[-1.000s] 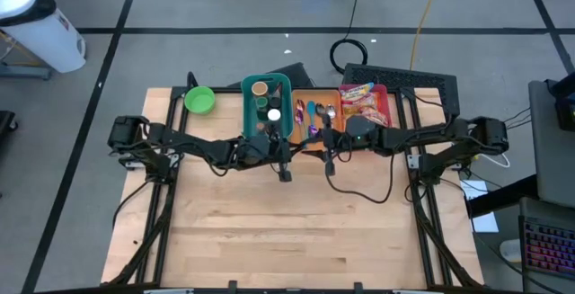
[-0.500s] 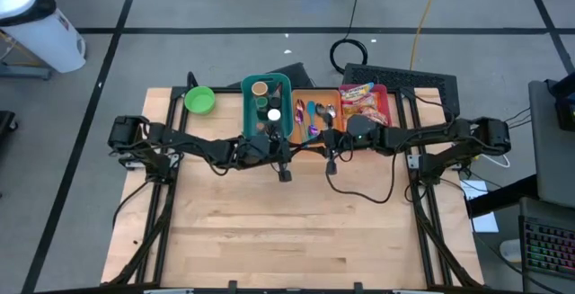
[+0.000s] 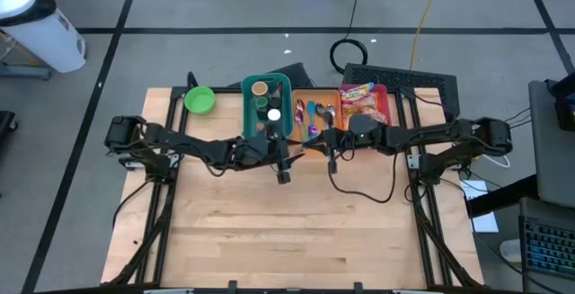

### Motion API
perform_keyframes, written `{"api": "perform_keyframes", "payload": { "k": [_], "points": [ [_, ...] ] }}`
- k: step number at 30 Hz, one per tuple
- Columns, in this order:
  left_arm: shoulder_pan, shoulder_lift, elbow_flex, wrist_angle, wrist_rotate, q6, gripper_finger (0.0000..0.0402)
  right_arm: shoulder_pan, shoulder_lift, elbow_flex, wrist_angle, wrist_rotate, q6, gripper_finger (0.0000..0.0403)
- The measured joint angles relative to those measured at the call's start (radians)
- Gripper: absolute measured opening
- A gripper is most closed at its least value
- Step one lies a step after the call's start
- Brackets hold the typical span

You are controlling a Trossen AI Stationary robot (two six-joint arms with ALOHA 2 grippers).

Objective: Pick & Place Food Item
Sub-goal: Put the white patterned spoon into the orange bin

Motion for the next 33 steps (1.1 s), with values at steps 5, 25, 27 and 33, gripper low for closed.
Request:
{"api": "perform_keyframes", "payload": {
  "k": [5, 25, 27, 33],
  "points": [
    [-0.036, -0.130, 0.001, -0.093, -0.002, 0.044, 0.0225, -0.048, -0.047, 0.000, -0.001, 0.001, -0.009, 0.0001],
    [0.026, -0.405, -0.133, -0.413, 0.000, -0.164, 0.0251, -0.454, -0.058, 0.240, -0.701, -0.159, -0.190, 0.0001],
    [0.038, -0.404, -0.147, -0.419, 0.001, -0.185, 0.0252, -0.454, -0.041, 0.240, -0.718, -0.160, -0.196, 0.0000],
    [0.055, -0.405, -0.157, -0.413, 0.000, -0.203, 0.0253, -0.427, 0.017, 0.241, -0.740, -0.159, -0.250, 0.0000]
  ]
}}
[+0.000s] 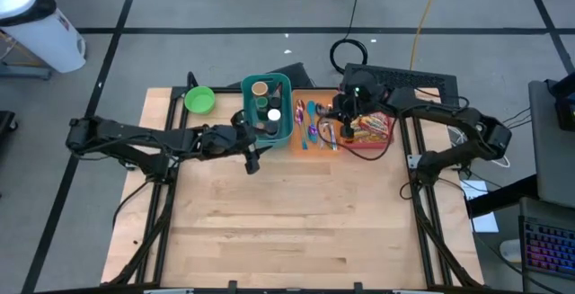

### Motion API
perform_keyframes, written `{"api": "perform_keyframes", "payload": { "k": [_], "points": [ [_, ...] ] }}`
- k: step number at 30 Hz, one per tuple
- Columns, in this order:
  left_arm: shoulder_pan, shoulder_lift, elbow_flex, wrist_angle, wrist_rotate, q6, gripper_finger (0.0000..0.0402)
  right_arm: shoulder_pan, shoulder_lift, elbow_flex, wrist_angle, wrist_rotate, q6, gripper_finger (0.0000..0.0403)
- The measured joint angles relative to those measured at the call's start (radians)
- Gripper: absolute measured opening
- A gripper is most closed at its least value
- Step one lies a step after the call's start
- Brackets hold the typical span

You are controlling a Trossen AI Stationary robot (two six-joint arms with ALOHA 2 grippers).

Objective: Pick & Place Food Item
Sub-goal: Put the white patterned spoon into the orange bin

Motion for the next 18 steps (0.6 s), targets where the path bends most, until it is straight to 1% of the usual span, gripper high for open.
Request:
{"api": "perform_keyframes", "payload": {
  "k": [8, 12, 15, 18],
  "points": [
    [0.000, 0.000, 0.000, 0.000, 0.001, 0.004, 0.0253, 0.018, 0.036, 0.001, 0.025, 0.003, -0.033, 0.0000],
    [0.000, 0.000, 0.000, 0.003, 0.001, 0.004, 0.0253, 0.019, 0.037, 0.000, 0.040, 0.037, -0.052, 0.0006],
    [0.000, 0.000, 0.000, 0.002, 0.002, 0.004, 0.0253, 0.015, 0.037, 0.000, 0.041, 0.075, -0.060, 0.0026],
    [0.000, 0.000, 0.000, 0.002, 0.002, 0.004, 0.0253, 0.014, 0.037, 0.000, 0.043, 0.084, -0.060, 0.0060]
  ]
}}
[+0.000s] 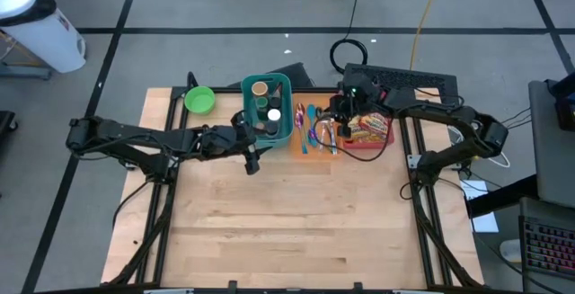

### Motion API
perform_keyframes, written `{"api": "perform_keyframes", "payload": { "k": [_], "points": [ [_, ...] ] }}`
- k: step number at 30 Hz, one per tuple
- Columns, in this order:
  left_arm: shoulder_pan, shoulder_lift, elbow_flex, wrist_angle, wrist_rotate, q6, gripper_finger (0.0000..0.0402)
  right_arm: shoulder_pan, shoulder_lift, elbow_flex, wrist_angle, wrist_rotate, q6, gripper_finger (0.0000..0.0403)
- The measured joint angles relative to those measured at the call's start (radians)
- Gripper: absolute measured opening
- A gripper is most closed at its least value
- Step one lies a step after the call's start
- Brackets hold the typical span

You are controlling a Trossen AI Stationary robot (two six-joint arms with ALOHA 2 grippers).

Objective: Pick & Place Food Item
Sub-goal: Put the white patterned spoon into the orange bin, then adjust the orange bin

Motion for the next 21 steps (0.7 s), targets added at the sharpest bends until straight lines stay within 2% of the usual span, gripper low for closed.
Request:
{"api": "perform_keyframes", "payload": {
  "k": [8, 11, 16, 18, 21],
  "points": [
    [0.000, 0.000, 0.000, 0.000, 0.001, 0.004, 0.0253, 0.000, 0.000, 0.000, 0.052, 0.002, 0.027, 0.0147],
    [0.000, 0.000, 0.000, 0.003, 0.001, 0.006, 0.0253, 0.000, -0.003, -0.001, 0.084, 0.002, 0.042, 0.0164],
    [-0.009, -0.011, 0.000, -0.004, 0.037, 0.003, 0.0253, 0.017, -0.053, -0.002, 0.091, -0.005, 0.161, 0.0173],
    [-0.017, -0.031, 0.000, -0.004, 0.081, 0.003, 0.0253, 0.046, -0.079, -0.002, 0.057, -0.070, 0.218, 0.0173],
    [-0.026, -0.043, 0.002, 0.001, 0.116, 0.004, 0.0253, 0.131, -0.095, -0.041, 0.065, -0.256, 0.281, 0.0164]
  ]
}}
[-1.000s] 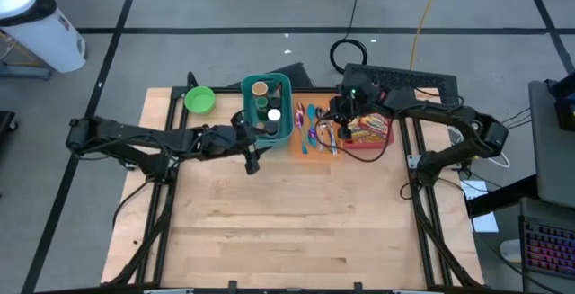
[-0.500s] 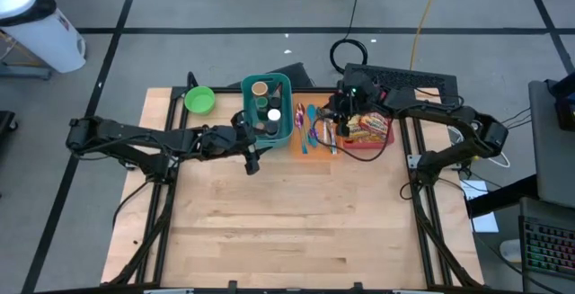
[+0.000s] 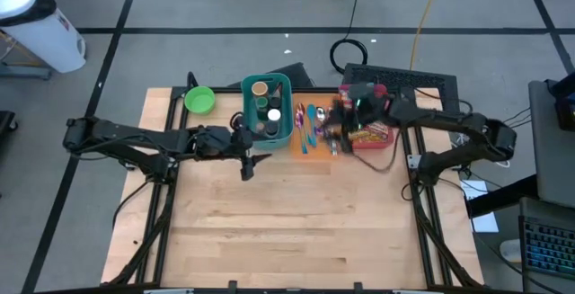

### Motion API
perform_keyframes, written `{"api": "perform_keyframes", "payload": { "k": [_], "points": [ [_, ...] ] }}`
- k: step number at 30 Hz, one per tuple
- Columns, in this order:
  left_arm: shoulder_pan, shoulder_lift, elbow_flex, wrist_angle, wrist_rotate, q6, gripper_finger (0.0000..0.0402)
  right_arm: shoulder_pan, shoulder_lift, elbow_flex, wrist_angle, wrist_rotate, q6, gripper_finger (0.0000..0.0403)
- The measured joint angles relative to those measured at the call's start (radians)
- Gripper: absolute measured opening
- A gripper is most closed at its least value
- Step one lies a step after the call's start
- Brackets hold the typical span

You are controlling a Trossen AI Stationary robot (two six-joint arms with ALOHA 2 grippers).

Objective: Pick & Place Food Item
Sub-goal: Adjust the orange bin

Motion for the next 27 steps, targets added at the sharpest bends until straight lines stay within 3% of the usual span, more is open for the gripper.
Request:
{"api": "perform_keyframes", "payload": {
  "k": [2, 7, 10, 12, 17, 23, 27],
  "points": [
    [-0.001, 0.003, 0.000, -0.008, 0.003, 0.000, 0.0253, 0.089, 0.011, -0.059, 0.044, 0.001, 0.013, 0.0148],
    [-0.001, 0.003, 0.000, -0.008, 0.003, -0.015, 0.0253, 0.304, 0.052, -0.191, 0.139, 0.353, 0.012, 0.0074],
    [-0.001, 0.003, 0.000, 0.001, 0.008, -0.029, 0.0253, 0.371, 0.066, -0.251, 0.237, 0.485, 0.037, 0.0022],
    [-0.001, 0.003, -0.001, 0.013, 0.010, -0.039, 0.0253, 0.391, 0.079, -0.285, 0.266, 0.515, 0.045, 0.0006],
    [-0.001, 0.003, -0.001, 0.030, 0.011, -0.047, 0.0253, 0.378, 0.080, -0.329, 0.274, 0.516, 0.091, 0.0018],
    [-0.001, 0.003, -0.001, 0.039, 0.010, -0.053, 0.0253, 0.328, 0.080, -0.359, 0.270, 0.528, 0.091, 0.0002],
    [-0.001, 0.003, -0.001, 0.040, 0.010, -0.078, 0.0253, 0.284, 0.080, -0.371, 0.275, 0.611, 0.078, 0.0005]
  ]
}}
